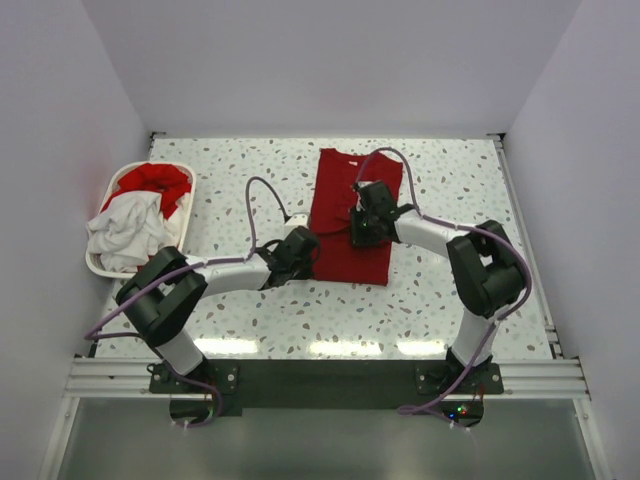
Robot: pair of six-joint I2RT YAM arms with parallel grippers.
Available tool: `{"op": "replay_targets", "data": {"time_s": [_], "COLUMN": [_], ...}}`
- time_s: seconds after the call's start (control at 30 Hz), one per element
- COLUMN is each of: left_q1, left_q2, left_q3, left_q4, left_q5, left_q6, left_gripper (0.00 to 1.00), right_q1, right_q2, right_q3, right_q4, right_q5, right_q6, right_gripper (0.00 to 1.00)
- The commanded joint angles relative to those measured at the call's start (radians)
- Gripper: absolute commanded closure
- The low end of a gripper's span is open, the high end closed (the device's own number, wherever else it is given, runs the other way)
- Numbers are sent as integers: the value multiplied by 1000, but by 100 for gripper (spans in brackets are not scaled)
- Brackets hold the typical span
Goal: Fold and stack the t-shirts
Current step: Fold the tshirt
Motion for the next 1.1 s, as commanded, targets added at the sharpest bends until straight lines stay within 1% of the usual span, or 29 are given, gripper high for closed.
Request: {"op": "replay_targets", "data": {"time_s": [0.0,0.13,0.2,0.23,0.3,0.33,0.37,0.4,0.47,0.5,0.53,0.57,0.6,0.63,0.67,0.7,0.73,0.77,0.8,0.87,0.93,0.97,1.0,1.07], "left_q1": [2,-1,-2,-4,-7,-5,-7,-7,-7,-7,-7,-8,-8,-7,-4,-2,2,22,33,62,82,102,108,114], "left_q2": [7,-12,-27,-33,-53,-73,-85,-98,-142,-163,-185,-235,-262,-288,-329,-346,-366,-371,-368,-333,-270,-248,-225,-168], "left_q3": [-31,-60,-68,-76,-82,-94,-100,-106,-119,-122,-129,-137,-143,-154,-158,-171,-177,-187,-207,-226,-246,-252,-267,-273], "left_q4": [-29,-30,-35,-38,-47,-47,-44,-44,-44,-44,-44,-31,-23,-12,12,31,52,119,152,228,270,305,322,319], "left_q5": [5,3,8,9,11,11,15,17,17,14,8,5,5,6,11,20,37,90,123,182,222,277,288,321], "left_q6": [-15,-18,-21,-26,-32,-35,-46,-49,-61,-64,-67,-70,-69,-66,-57,-51,-44,-37,-34,-34,-37,-49,-57,-75], "left_gripper": [84,84,84,84,84,84,84,83,80,78,76,75,75,76,76,78,78,79,80,81,82,83,83,84], "right_q1": [-11,-46,-77,-88,-109,-111,-111,-114,-117,-124,-129,-135,-146,-152,-155,-166,-166,-166,-167,-174,-204,-233,-249,-278], "right_q2": [39,96,119,121,90,72,52,27,-51,-82,-144,-174,-200,-230,-269,-284,-292,-297,-297,-289,-265,-248,-205,-165], "right_q3": [133,291,342,378,393,377,361,338,232,181,70,11,-49,-168,-224,-273,-352,-383,-414,-495,-567,-589,-609,-658], "right_q4": [29,22,7,-1,-19,-22,-25,-25,-14,24,51,83,161,209,264,367,410,447,514,555,619,648,708,762], "right_q5": [124,214,222,210,183,167,100,66,-41,-149,-204,-254,-364,-414,-481,-593,-650,-690,-719,-738,-735,-741,-750,-766], "right_q6": [-70,-86,-81,-75,-64,-57,-51,-41,14,41,72,136,169,199,250,271,290,314,327,328,328,345,350,362], "right_gripper": [76,71,69,68,66,66,65,64,62,61,61,60,60,59,57,56,55,53,53,53,53,53,53,53]}}
